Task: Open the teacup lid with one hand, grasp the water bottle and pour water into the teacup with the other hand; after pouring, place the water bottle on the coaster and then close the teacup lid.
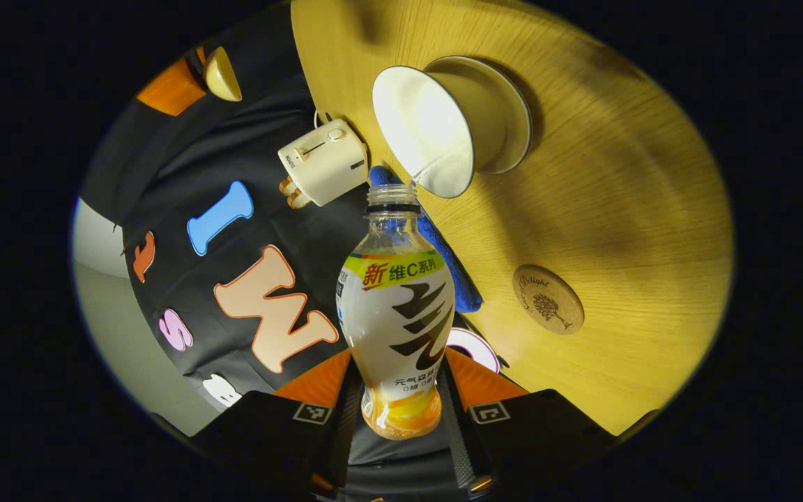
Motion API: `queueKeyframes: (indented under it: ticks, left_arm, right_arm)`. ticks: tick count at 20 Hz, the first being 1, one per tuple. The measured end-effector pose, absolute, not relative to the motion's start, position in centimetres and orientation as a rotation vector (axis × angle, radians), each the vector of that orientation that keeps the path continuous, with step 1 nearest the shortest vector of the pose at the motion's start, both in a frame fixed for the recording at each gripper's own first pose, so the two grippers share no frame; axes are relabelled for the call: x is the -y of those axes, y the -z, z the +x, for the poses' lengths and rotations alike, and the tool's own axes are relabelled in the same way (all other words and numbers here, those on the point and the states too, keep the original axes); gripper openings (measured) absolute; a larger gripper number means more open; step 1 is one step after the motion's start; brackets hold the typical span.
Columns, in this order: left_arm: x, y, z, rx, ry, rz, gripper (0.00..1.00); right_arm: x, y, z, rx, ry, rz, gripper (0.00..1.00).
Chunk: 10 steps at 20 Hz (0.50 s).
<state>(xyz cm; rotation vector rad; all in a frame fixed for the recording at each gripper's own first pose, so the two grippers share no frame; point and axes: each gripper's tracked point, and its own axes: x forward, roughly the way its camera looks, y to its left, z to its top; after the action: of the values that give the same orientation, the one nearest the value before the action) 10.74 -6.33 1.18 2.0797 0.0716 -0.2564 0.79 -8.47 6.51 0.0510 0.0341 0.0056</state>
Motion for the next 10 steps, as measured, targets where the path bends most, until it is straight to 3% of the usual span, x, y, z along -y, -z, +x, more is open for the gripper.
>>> queueKeyframes:
  ticks: [10]
  left_arm:
    - [6.6,2.4,9.2,-0.168,0.345,1.683,0.56]
  right_arm:
    - [7.6,-6.4,0.7,-0.041,-0.039,0.065,0.31]
